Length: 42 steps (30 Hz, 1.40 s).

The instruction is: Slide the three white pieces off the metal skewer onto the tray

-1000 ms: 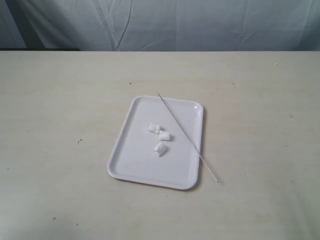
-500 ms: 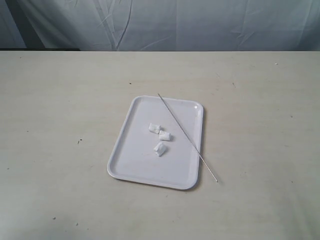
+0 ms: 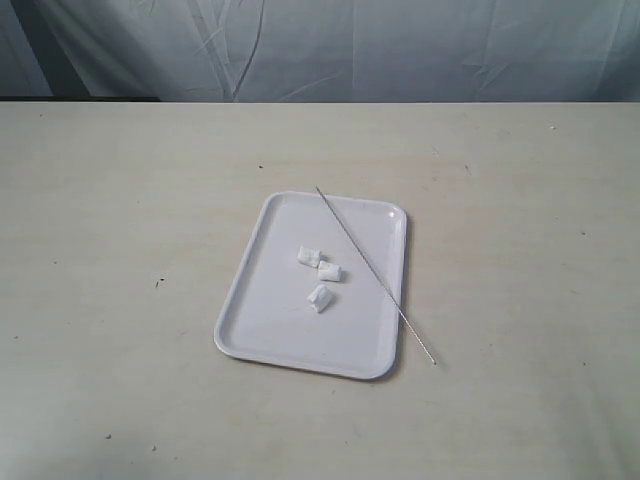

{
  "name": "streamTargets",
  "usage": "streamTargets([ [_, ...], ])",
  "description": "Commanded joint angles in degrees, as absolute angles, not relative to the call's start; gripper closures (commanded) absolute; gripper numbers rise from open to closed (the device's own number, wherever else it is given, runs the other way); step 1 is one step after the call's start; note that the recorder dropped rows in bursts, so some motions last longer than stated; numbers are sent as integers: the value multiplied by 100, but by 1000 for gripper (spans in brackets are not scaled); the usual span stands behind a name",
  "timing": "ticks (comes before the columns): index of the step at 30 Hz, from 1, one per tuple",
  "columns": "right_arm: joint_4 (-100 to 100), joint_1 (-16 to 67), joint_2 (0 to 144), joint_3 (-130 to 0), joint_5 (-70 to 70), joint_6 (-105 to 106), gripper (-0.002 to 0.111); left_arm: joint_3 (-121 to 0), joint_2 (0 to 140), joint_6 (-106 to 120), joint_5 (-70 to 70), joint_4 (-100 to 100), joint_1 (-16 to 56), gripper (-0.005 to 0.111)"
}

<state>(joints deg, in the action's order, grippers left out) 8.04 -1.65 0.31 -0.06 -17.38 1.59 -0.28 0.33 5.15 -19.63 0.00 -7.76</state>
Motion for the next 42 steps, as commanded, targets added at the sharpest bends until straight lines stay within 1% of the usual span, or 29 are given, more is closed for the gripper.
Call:
streamTargets([
  [1, 819, -196, 0, 0, -1704, 157, 91, 0, 0, 516, -1929, -49, -781, 107],
  [9, 847, -196, 0, 0, -1745, 157, 91, 0, 0, 516, -1929, -49, -781, 107],
  [17, 847, -196, 0, 0, -1745, 157, 91, 0, 0, 516, -1929, -59, -430, 107],
  [42, 952, -196, 0, 0, -1745, 157, 91, 0, 0, 516, -1929, -35, -433, 107],
])
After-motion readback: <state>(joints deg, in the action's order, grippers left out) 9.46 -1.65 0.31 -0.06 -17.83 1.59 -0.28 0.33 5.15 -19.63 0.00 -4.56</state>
